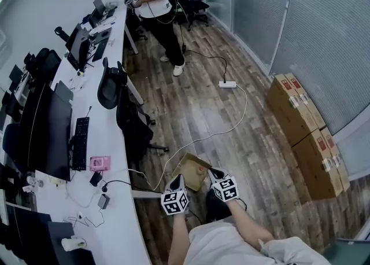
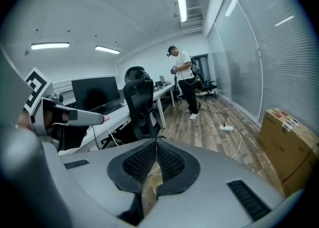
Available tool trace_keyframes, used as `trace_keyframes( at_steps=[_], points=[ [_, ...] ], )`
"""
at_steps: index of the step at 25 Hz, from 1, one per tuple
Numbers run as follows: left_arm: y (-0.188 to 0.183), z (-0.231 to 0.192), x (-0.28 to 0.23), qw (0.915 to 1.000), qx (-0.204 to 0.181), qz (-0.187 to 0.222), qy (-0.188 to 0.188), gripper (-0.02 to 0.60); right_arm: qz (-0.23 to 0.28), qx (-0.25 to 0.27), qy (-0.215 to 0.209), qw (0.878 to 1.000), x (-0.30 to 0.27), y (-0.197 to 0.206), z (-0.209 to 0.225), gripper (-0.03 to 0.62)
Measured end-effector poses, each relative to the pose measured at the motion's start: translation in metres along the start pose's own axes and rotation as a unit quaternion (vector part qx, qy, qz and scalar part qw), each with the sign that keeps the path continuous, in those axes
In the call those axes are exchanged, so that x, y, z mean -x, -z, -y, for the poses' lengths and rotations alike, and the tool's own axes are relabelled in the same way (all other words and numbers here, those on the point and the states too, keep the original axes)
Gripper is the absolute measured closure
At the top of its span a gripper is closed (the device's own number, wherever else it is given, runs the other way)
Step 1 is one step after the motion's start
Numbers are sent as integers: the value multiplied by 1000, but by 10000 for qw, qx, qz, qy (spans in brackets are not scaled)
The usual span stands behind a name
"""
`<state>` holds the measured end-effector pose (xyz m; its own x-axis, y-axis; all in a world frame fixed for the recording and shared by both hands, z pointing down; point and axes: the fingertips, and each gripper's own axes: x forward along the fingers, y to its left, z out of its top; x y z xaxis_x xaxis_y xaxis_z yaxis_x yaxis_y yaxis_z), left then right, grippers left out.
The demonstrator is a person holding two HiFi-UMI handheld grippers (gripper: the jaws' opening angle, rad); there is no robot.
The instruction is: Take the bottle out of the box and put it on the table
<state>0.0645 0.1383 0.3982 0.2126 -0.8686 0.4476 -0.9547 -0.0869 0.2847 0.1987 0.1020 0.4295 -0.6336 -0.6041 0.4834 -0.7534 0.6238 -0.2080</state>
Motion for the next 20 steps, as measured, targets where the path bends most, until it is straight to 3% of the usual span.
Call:
trace_keyframes(
  at_steps=[3, 7, 12, 20],
  points=[
    [6, -6, -11, 9999, -90, -71, -56, 568, -18, -55, -32, 10000, -15, 4, 9, 554],
    [-12, -36, -26, 9993, -163, -76, -327, 568, 96, -180, -188, 9996, -48, -16, 12, 554],
    [-47, -48, -73, 9997, -97, -147, -172, 568, 21, -160, -408, 9990, -89, -40, 22, 554],
    [-66, -45, -157, 9985, -4, -556, 8, 568, -297, -41, -631, 9976, -143, -65, 78, 554]
  ],
)
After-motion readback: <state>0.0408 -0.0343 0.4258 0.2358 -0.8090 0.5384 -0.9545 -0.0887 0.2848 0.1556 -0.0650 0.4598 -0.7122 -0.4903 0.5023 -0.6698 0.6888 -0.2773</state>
